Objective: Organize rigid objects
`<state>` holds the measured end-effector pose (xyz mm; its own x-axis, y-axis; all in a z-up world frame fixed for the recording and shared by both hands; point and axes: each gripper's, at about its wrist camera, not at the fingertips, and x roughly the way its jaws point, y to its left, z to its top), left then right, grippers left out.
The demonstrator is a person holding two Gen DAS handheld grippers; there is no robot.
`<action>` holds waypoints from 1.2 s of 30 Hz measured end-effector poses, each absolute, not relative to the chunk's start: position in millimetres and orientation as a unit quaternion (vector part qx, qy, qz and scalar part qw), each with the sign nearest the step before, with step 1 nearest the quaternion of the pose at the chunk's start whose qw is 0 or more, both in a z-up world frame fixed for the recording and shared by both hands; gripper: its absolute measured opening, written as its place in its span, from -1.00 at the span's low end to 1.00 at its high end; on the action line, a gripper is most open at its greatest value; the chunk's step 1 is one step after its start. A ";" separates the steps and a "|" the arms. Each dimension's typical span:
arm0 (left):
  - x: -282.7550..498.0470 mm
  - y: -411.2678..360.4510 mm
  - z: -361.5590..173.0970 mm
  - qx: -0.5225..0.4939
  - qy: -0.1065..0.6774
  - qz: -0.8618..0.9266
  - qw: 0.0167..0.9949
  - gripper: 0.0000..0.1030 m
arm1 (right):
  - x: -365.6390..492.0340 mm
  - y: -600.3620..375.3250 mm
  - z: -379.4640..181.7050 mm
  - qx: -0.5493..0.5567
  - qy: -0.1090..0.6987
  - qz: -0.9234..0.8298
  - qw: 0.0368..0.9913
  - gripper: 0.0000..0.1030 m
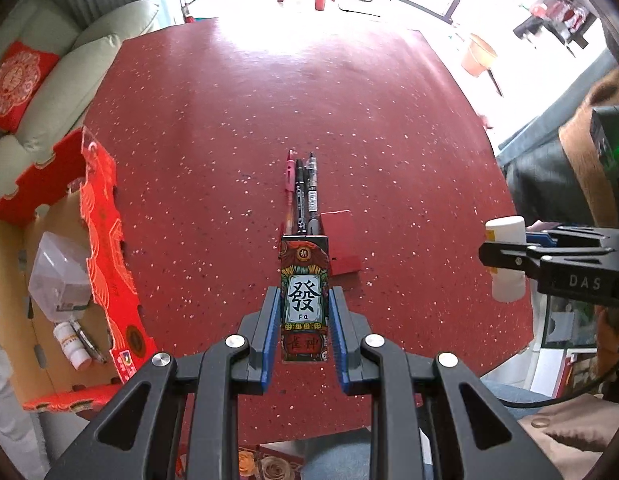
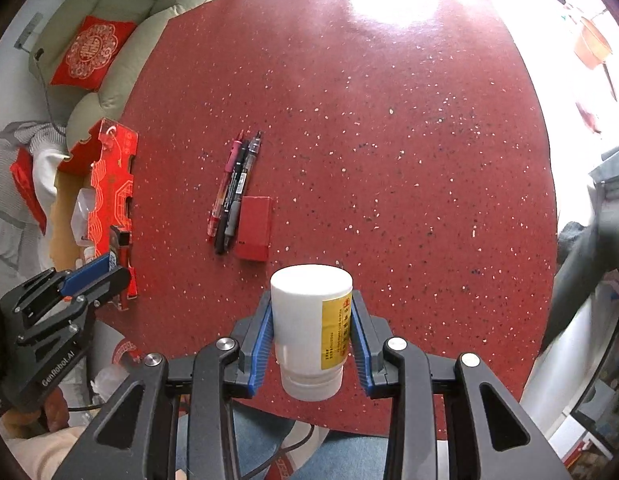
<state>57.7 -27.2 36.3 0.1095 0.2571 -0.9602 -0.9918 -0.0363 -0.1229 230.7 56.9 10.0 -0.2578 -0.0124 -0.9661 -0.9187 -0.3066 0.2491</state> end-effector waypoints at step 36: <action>31.9 -34.3 31.8 -0.504 0.316 0.552 0.585 -0.50 | 212.9 50.5 19.0 -0.544 0.423 0.625 0.366 -0.29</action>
<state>31.9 -34.3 31.8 0.1920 0.3262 -0.9256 -0.9635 -0.1167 -0.2410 212.9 50.5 19.0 -0.1391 -0.0030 -0.9903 -0.9182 -0.3741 0.1301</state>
